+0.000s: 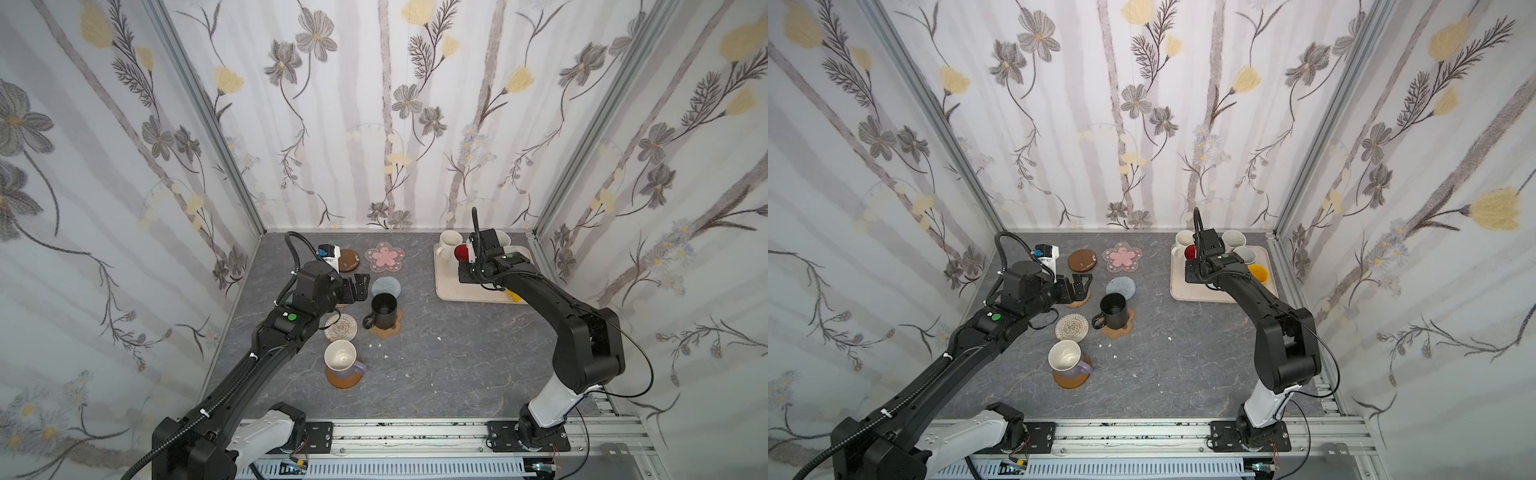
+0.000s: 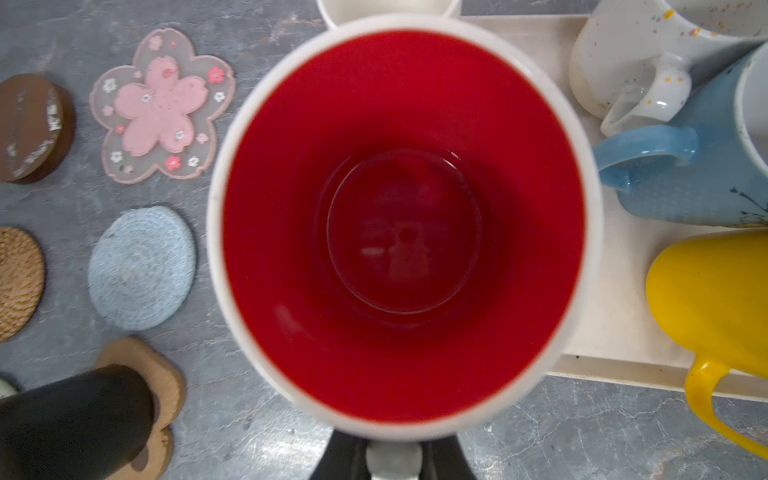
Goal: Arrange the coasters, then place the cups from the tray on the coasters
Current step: 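Grip the red-lined mug rim with right gripper and lift while left arm rises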
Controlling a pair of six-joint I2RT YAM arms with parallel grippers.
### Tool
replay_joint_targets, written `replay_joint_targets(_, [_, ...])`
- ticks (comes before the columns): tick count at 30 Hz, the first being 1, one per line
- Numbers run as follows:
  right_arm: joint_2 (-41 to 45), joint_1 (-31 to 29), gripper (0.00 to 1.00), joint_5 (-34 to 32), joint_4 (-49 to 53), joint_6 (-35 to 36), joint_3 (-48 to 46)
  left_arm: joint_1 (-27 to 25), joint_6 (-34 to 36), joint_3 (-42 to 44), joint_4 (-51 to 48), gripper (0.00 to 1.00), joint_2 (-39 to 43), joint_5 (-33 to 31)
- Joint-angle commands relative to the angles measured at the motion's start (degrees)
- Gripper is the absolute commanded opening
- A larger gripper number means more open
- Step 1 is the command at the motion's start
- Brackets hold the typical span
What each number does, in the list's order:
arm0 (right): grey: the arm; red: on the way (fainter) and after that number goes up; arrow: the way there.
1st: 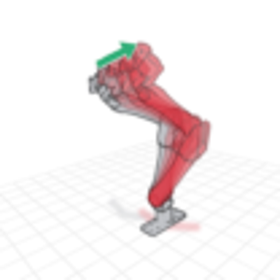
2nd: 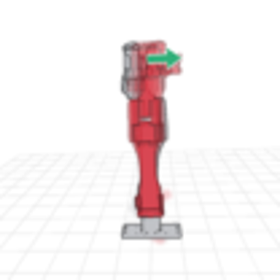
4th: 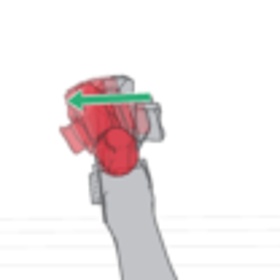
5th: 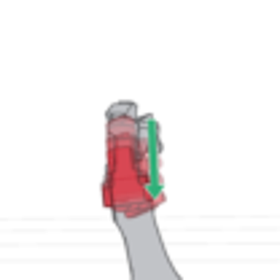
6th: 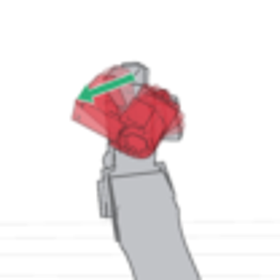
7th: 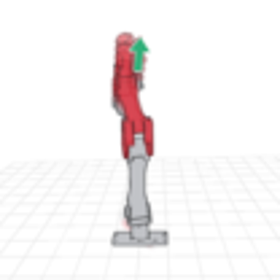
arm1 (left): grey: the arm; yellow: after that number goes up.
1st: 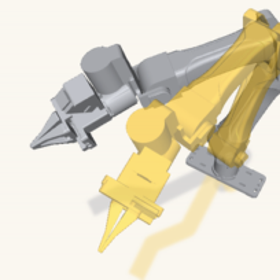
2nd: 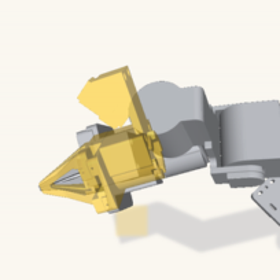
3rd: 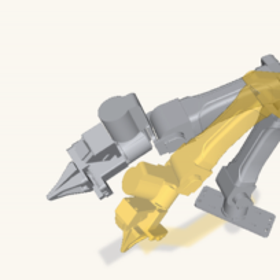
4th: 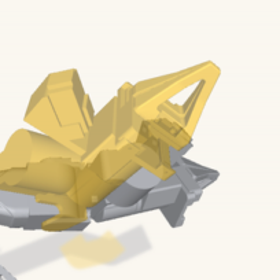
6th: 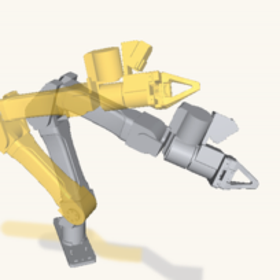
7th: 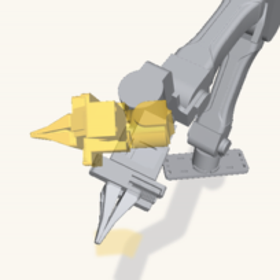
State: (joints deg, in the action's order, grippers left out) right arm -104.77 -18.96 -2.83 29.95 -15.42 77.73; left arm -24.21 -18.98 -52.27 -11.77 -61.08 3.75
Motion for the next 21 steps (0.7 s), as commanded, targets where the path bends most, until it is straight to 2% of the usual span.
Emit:
replay_joint_targets(1, [3.05, -2.12, 0.00, -0.07, -4.12, 2.21, 0.04, 0.17, 0.32, -0.37, 0.81, 1.00, 1.58, -3.55])
replay_joint_targets(6, [5.09, -7.15, 0.00, 0.95, -3.27, 3.41, 2.91, 0.96, -1.99, -2.20, 0.70, 1.00, 2.98, -4.37])
replay_joint_targets(10, [4.37, -12.29, 0.00, 1.43, -2.62, 4.88, 7.37, 1.24, -1.67, -6.95, 0.67, 1.00, 2.00, -4.58])
replay_joint_targets(21, [-8.03, -23.81, 0.00, 3.87, 0.58, 5.54, 23.73, 1.86, -1.18, -23.53, 1.05, 1.00, -3.56, -7.58])
